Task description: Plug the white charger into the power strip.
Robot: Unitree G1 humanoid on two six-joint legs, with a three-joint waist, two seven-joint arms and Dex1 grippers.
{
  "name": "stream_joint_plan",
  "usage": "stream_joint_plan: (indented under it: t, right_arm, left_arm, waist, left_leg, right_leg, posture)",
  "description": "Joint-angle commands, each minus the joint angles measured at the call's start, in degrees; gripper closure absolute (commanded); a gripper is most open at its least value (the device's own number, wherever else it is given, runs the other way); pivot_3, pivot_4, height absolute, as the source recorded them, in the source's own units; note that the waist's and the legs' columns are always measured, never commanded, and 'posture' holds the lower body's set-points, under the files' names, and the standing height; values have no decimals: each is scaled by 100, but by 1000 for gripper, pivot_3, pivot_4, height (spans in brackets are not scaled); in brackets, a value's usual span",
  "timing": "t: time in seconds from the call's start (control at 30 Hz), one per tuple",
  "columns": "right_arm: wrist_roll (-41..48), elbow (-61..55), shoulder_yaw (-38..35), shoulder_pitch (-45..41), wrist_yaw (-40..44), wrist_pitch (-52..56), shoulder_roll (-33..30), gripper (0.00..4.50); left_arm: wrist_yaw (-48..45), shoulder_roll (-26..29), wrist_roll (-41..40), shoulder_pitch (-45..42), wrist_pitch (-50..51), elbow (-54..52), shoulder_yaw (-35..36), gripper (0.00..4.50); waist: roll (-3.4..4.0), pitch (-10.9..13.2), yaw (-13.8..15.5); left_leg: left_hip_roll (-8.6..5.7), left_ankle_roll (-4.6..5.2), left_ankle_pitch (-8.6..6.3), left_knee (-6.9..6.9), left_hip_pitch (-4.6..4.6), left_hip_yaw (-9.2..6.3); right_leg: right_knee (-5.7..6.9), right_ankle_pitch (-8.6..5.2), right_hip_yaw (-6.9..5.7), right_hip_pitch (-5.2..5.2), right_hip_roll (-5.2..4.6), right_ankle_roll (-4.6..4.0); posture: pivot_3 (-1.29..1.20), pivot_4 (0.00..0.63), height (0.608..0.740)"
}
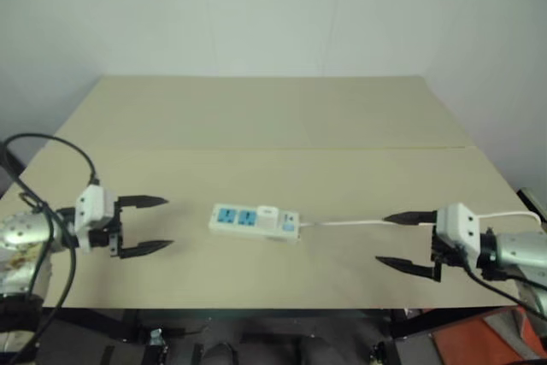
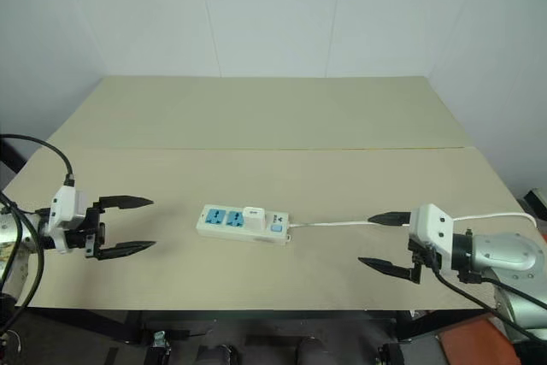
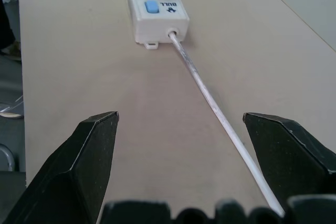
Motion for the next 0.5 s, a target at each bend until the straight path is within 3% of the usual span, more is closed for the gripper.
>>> stream_joint_plan:
  t: [0.03,0.5]
  right_arm:
    - [-12,-153,-282,47,-87,-64,-138,34]
    - [-92,-64,-336,208,-191,-164,-126,34]
  left_arm:
    - [-24,30,-75,-159,85,-109,149,0]
    - [-175,-37,-1,-439,117,14,102,0]
  waist:
    - [-1,1,-4]
    - [-2,1,-3]
  left_leg:
    - [0,0,0,1,-2,0]
    - [0,0,0,3,-1,0]
  right_leg:
    - [-1,0,0,-1,0,0]
    - [-2,2,0,1,0,4]
  posture:
    - [0,150,740]
    - [0,150,740]
